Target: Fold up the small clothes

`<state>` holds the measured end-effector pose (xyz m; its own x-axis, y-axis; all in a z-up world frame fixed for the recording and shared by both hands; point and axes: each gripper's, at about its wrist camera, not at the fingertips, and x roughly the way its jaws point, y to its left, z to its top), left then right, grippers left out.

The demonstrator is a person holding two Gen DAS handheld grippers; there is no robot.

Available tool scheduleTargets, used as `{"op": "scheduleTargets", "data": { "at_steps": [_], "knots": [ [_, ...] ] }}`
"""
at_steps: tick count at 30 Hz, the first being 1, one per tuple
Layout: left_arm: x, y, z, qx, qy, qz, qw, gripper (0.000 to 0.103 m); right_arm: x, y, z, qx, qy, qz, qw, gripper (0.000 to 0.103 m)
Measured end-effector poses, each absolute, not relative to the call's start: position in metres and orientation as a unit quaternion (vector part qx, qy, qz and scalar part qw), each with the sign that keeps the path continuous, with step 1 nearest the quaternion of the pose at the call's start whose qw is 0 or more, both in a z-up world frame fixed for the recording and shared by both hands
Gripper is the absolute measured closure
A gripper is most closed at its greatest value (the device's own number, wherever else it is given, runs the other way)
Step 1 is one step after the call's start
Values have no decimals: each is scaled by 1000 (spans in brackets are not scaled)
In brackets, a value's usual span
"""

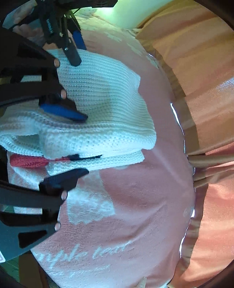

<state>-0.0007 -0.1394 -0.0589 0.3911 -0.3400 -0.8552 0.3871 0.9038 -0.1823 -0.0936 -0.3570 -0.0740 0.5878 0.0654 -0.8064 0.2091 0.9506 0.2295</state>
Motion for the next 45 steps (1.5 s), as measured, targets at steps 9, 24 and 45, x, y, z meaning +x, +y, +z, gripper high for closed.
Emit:
{"op": "scheduleTargets", "data": {
  "at_steps": [9,24,45],
  "knots": [
    [17,-150,-79,-4,549,-209,809,11,-72,-368,-108,199,483,-24,852,27],
    [33,-155,-101,-58,564,-248,786,5,-61,-372,-121,256,476,14,841,33],
    [20,-75,72,-44,391,-333,857,57,-77,-274,59,151,275,35,949,71]
  ]
}}
